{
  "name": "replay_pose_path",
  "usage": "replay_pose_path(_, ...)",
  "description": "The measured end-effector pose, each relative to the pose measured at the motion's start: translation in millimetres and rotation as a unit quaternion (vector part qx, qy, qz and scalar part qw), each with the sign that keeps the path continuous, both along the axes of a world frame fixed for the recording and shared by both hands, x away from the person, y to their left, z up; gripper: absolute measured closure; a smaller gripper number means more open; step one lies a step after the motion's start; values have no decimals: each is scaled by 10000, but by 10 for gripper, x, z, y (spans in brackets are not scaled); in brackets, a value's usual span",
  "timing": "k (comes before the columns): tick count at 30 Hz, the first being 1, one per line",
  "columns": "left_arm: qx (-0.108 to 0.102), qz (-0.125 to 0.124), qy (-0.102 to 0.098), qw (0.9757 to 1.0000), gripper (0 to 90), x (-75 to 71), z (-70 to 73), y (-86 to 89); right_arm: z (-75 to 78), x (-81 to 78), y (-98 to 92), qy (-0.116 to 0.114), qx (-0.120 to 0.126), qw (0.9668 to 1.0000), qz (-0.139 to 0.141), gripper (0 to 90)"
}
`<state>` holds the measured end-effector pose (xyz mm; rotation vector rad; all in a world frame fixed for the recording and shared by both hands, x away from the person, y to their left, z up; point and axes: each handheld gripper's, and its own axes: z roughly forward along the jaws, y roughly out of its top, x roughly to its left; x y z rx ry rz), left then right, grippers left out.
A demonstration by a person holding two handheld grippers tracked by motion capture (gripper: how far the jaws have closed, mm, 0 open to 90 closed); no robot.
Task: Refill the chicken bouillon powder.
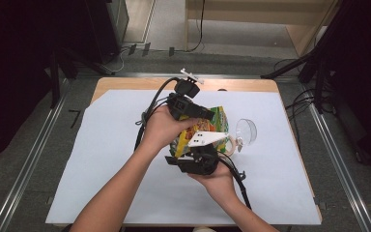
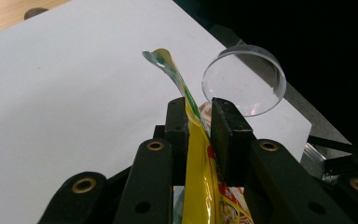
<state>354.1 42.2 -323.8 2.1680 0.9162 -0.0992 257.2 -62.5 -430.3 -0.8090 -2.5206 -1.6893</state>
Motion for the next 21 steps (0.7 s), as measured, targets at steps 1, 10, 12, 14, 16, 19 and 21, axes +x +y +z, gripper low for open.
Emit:
replay_pose_path(1, -3, 6, -4, 10000, 776, -4, 5, -1, 1, -1, 0, 2, 3, 10000, 0, 692)
replay_pose_path(10, 11, -6, -30, 10000, 770, -7, -13, -12, -18, 15, -3, -8, -38, 10000, 10, 694)
replay_pose_path(12, 0, -14, -34, 10000, 770, -7, -10, -6, -20, 12, -4, -23, -47, 10000, 7, 694)
replay_pose_path(14, 1, -9, -22, 10000, 770, -8, -6, -3, -15, 7, -2, -15, -33, 10000, 0, 693)
replay_pose_path(16, 0, 0, -43, 10000, 770, -22, 6, -3, -11, 0, 0, -43, -18, 10000, -4, 692)
replay_pose_path(19, 39, -20, -83, 10000, 770, -33, 19, -5, -3, -7, 6, -84, -18, 10000, 22, 692)
replay_pose_path(21, 39, -22, -55, 10000, 769, -23, 9, -2, -13, 9, 8, -75, -67, 9999, 48, 693)
